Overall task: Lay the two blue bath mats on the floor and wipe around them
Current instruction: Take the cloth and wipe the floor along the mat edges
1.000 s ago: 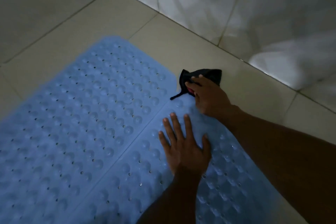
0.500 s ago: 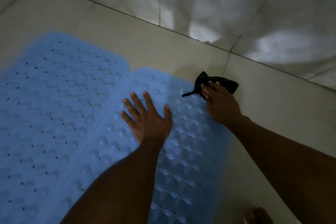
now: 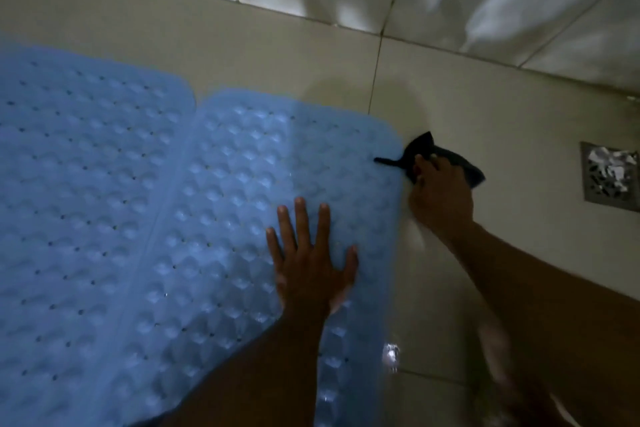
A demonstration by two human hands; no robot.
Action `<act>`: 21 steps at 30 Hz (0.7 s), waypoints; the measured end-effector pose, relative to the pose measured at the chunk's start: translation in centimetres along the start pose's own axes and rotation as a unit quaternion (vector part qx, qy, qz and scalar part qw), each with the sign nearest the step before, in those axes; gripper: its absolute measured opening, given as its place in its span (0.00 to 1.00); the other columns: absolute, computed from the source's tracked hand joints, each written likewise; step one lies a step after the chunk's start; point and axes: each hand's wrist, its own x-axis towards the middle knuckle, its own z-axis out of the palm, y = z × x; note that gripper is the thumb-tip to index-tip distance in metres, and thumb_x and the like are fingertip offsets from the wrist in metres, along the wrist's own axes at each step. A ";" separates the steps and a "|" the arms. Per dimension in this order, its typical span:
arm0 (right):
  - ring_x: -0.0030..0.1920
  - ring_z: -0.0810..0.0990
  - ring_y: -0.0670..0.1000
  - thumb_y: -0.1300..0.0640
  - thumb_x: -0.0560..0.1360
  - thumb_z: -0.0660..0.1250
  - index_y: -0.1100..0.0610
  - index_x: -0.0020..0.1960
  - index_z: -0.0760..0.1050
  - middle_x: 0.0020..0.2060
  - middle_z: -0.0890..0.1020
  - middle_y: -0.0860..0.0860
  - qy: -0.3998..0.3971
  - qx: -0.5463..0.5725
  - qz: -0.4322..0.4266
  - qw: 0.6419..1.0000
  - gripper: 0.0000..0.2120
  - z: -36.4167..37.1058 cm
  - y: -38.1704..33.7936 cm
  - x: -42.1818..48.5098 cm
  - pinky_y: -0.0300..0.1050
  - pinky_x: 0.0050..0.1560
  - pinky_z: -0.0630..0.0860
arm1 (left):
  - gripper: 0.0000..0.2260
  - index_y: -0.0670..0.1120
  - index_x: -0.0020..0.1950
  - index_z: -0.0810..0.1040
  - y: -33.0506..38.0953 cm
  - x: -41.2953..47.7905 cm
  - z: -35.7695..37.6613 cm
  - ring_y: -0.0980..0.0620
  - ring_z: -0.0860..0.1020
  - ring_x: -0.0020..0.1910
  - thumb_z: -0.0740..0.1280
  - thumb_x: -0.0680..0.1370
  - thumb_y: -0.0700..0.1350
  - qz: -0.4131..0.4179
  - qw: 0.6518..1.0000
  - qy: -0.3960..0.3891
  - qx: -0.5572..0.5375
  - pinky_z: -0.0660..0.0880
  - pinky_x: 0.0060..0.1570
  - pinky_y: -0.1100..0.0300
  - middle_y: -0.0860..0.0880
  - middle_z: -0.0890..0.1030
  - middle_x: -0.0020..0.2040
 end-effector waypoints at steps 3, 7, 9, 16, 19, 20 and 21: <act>0.59 0.76 0.73 0.60 0.76 0.59 0.65 0.67 0.76 0.63 0.78 0.68 0.024 -0.024 0.008 0.999 0.22 1.8 0.0 -4.9 0.66 0.59 0.74 | 0.38 0.55 0.83 0.54 -0.2 0.4 0.0 0.39 0.42 0.82 0.54 0.77 0.70 -0.004 1.000 -0.007 -0.002 0.45 0.78 0.37 0.44 0.47 0.84; 0.53 0.77 0.66 0.47 0.78 0.54 0.59 0.64 0.80 0.57 0.82 0.62 0.048 -0.034 -0.005 0.998 0.25 2.4 -0.1 -7.1 0.58 0.51 0.76 | 0.38 0.54 0.84 0.51 -0.1 0.1 0.2 0.39 0.41 0.82 0.53 0.77 0.70 -0.003 1.000 -0.001 0.002 0.45 0.78 0.36 0.44 0.46 0.84; 0.58 0.76 0.66 0.46 0.78 0.58 0.57 0.66 0.79 0.60 0.81 0.61 0.087 -0.031 -0.039 0.995 0.23 2.6 0.7 -6.7 0.59 0.54 0.76 | 0.39 0.54 0.84 0.52 -0.1 0.2 0.2 0.40 0.41 0.82 0.55 0.78 0.70 -0.005 1.000 0.003 0.000 0.45 0.78 0.37 0.44 0.46 0.84; 0.81 0.52 0.60 0.46 0.82 0.48 0.56 0.80 0.59 0.81 0.58 0.58 0.025 0.008 -0.123 0.992 0.29 4.8 1.9 -6.6 0.61 0.78 0.52 | 0.37 0.55 0.83 0.53 0.1 0.1 0.3 0.40 0.43 0.82 0.55 0.78 0.70 -0.012 0.999 0.019 0.027 0.45 0.78 0.37 0.45 0.48 0.84; 0.81 0.51 0.60 0.48 0.82 0.48 0.57 0.81 0.56 0.81 0.56 0.59 0.022 -0.004 -0.131 0.991 0.29 4.8 2.1 -6.4 0.60 0.79 0.50 | 0.37 0.56 0.83 0.50 0.4 0.2 -0.1 0.41 0.40 0.82 0.52 0.78 0.70 -0.023 0.999 0.002 0.039 0.45 0.78 0.37 0.46 0.45 0.84; 0.81 0.50 0.60 0.48 0.82 0.49 0.57 0.81 0.56 0.81 0.55 0.59 0.021 -0.005 -0.135 0.991 0.29 4.9 2.2 -6.4 0.59 0.79 0.49 | 0.37 0.57 0.83 0.47 0.5 0.2 -0.1 0.41 0.38 0.82 0.50 0.78 0.70 -0.027 0.998 -0.013 0.047 0.44 0.78 0.38 0.46 0.43 0.84; 0.81 0.50 0.60 0.49 0.83 0.50 0.57 0.81 0.56 0.81 0.55 0.59 0.026 -0.007 -0.141 0.990 0.28 5.0 2.3 -6.4 0.59 0.79 0.49 | 0.37 0.57 0.83 0.45 0.5 0.3 -0.1 0.42 0.35 0.81 0.48 0.78 0.71 -0.028 0.998 -0.023 0.056 0.43 0.78 0.38 0.47 0.41 0.84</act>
